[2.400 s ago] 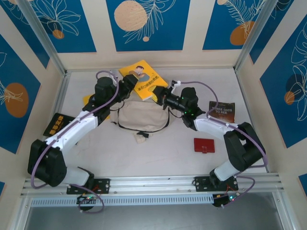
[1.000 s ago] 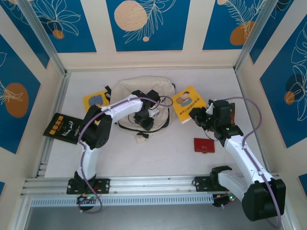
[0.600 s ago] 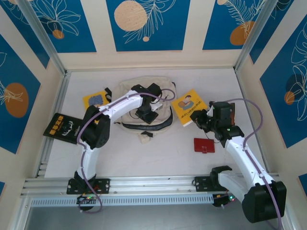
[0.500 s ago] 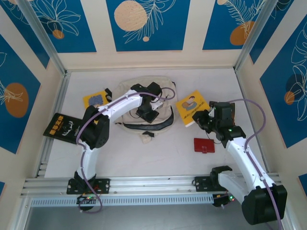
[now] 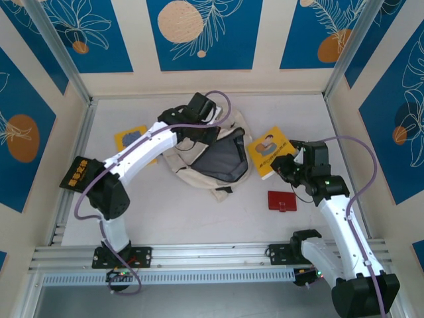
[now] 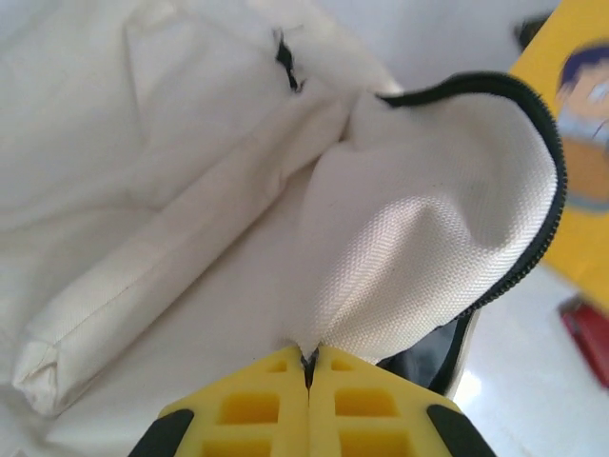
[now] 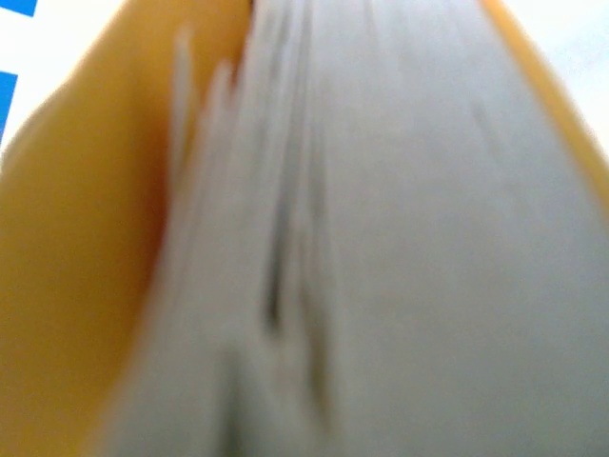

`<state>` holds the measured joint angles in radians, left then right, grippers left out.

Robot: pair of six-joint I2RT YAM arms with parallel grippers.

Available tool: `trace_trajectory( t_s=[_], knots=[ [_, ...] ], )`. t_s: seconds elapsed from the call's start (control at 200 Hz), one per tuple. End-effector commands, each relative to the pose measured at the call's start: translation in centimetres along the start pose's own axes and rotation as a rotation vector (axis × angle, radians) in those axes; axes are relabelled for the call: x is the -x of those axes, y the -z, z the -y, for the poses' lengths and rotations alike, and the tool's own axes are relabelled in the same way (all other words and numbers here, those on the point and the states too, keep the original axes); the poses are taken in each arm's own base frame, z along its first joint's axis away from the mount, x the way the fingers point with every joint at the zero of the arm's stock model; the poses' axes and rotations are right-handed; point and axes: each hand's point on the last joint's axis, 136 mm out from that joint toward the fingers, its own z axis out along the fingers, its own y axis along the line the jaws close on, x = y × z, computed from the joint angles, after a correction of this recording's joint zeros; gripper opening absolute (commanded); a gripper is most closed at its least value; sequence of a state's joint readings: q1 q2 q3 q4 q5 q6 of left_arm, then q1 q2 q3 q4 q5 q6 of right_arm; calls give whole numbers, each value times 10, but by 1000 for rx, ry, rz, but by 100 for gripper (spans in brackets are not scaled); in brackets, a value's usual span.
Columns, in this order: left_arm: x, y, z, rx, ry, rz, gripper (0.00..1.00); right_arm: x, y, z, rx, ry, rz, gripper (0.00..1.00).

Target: Pack books, pencil case, and school supplies into a backpack

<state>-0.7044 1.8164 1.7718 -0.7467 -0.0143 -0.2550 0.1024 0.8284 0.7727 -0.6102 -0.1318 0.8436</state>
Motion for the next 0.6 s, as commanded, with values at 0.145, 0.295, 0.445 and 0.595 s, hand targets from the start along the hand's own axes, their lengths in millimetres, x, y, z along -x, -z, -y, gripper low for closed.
trace_trajectory(
  t_s=[0.145, 0.295, 0.445, 0.595],
  knots=[
    [53, 35, 11, -76, 55, 287, 0, -18, -5, -72, 367, 33, -159, 4],
    [53, 34, 18, -112, 47, 291, 0, -26, -26, -82, 364, 30, -205, 4],
    [53, 33, 22, -133, 52, 287, 0, -28, -48, -88, 344, -20, -244, 4],
    [54, 34, 24, -143, 59, 296, 0, -32, -65, -84, 296, -114, -280, 4]
  ],
)
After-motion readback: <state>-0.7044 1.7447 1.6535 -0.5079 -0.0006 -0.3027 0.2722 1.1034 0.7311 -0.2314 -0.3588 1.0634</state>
